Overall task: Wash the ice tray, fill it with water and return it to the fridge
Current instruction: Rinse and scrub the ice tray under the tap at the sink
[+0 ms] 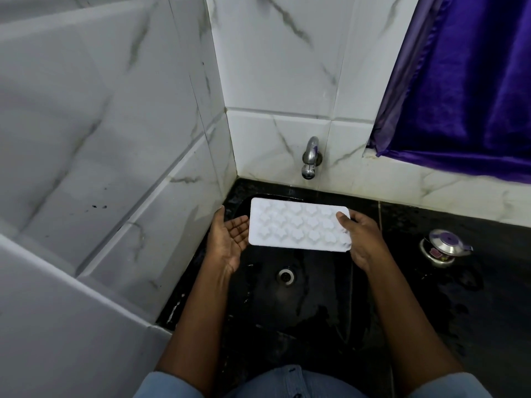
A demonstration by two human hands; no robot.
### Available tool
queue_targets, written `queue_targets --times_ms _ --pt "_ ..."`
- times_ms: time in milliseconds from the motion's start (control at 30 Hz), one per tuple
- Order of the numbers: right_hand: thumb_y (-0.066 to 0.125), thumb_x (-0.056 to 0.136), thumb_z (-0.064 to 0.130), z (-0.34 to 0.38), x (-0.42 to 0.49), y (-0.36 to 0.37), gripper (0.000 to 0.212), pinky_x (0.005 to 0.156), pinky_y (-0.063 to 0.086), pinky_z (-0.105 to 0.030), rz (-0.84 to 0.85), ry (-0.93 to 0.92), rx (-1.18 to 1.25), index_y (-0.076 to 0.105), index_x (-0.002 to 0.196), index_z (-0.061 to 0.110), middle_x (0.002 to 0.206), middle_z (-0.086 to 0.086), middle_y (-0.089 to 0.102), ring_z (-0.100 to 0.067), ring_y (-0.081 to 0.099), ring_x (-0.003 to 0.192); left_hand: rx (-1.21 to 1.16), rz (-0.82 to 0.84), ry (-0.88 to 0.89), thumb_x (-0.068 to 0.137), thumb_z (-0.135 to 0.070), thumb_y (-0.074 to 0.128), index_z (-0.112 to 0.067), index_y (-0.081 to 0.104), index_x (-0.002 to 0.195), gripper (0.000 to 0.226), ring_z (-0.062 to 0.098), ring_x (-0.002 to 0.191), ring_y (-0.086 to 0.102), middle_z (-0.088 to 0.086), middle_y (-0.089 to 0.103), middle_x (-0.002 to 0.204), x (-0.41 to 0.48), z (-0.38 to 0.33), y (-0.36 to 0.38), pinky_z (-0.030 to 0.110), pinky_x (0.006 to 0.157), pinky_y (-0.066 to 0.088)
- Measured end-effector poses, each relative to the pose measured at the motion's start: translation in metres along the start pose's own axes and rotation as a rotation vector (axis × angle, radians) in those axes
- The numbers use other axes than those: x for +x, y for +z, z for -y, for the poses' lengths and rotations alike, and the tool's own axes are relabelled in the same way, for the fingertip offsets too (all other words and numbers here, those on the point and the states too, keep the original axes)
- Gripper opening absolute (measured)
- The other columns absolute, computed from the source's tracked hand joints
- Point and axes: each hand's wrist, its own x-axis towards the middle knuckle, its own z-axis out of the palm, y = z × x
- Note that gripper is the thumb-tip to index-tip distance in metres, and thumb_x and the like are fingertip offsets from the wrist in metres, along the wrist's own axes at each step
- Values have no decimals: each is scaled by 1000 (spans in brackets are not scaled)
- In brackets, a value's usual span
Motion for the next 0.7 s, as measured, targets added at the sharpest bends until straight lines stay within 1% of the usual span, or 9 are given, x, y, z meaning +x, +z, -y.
queue_targets --times_ms 67,133,200,267,333,400,500,633,700 --pt "73 99 24 -1 -1 -1 21 61 58 -30 -16 -17 -23 74 116 13 97 -3 76 -21 73 85 -2 6 -4 102 -64 47 4 67 125 75 30 109 73 21 75 118 -1 0 -1 39 87 60" --pt "74 98 24 -2 -1 -1 22 73 63 -38 -29 -34 -49 74 117 14 102 -5 79 -24 76 93 -3 -2 -3 102 -64 48 4 68 123 74 31 108 73 21 75 116 -2 1 -1 39 88 60" --pt "75 97 25 -3 -2 -1 20 81 61 -46 -14 -14 -17 75 114 16 104 -6 79 -27 73 97 6 -4 -4 102 -63 48 4 67 124 74 31 109 72 21 74 117 -2 2 -2 39 91 59" --pt "73 99 23 -2 -4 0 19 76 62 -40 7 14 25 75 115 13 102 -8 77 -26 74 93 13 6 -7 102 -64 47 3 67 123 74 31 111 71 21 73 120 -2 2 -4 41 95 58" --pt "70 100 17 -1 -7 2 16 62 60 -29 -2 -4 9 73 114 10 99 -7 79 -16 77 81 4 7 1 102 -64 47 3 69 118 72 30 105 72 21 75 116 -4 1 -4 39 91 59" --pt "69 101 16 -2 -7 2 12 55 56 -23 -6 -18 1 73 111 11 94 -4 78 -8 75 74 0 -5 10 102 -63 48 3 69 116 70 28 100 73 20 75 112 -6 1 -3 37 87 60" --pt "70 100 21 -3 -7 2 18 54 55 -24 2 -2 28 73 116 12 94 -3 74 -18 73 82 17 -15 4 102 -63 47 3 69 120 73 28 100 72 20 75 113 -6 0 -4 37 82 59" --pt "69 101 17 -1 -7 2 17 50 52 -20 -14 -60 -46 73 115 9 89 0 74 -3 70 65 30 -21 -1 102 -63 47 3 69 119 71 28 100 72 20 74 111 -7 0 -3 36 82 59" --pt "71 100 20 -1 -6 2 20 53 52 -23 -2 -52 -33 73 116 10 90 -2 73 -10 68 73 43 -27 -8 102 -62 46 4 68 119 71 29 101 71 20 73 114 -7 0 -4 37 83 59"
